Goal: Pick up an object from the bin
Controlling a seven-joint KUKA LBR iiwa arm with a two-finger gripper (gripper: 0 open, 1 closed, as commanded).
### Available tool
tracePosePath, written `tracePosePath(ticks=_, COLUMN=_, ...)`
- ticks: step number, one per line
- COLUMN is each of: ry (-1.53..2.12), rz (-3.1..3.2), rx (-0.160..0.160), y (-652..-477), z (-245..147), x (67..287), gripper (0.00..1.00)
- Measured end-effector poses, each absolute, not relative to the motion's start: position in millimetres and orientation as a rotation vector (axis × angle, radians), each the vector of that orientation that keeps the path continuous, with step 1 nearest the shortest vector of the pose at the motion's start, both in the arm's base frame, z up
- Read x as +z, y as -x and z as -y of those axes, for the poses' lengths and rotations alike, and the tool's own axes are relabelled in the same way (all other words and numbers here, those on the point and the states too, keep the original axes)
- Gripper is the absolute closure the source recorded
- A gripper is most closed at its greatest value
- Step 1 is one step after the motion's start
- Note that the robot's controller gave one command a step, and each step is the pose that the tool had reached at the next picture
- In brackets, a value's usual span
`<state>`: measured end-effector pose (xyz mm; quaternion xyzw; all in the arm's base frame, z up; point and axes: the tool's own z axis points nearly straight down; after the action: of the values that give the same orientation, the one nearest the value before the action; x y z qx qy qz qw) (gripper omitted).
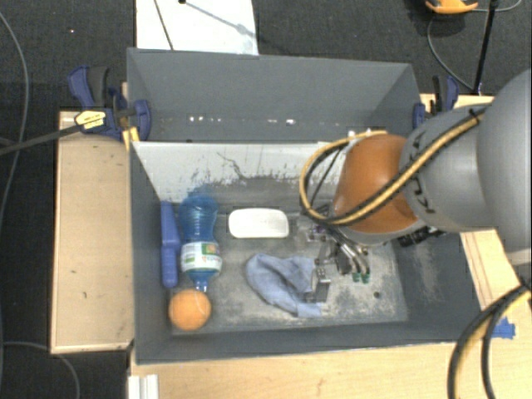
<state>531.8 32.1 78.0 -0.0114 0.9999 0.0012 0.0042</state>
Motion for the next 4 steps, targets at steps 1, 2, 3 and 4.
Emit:
tracePosePath(ticks=1, ry=0.112, rz=-3.131, rx=0.001, y=-494.5, z=-61.0, x=70.3, gripper=1.0)
tracePosePath(ticks=2, ry=0.114, rz=-3.13, rx=0.001, y=-494.5, z=-61.0, x=70.3, gripper=1.0)
tracePosePath(ticks=3, ry=0.123, rz=-3.138, rx=0.0, y=-493.5, z=-67.4, x=110.9, gripper=1.0)
tracePosePath(ticks=4, ry=0.147, rz=-3.129, rx=0.001, y=-482.9, z=-63.5, x=166.0, gripper=1.0)
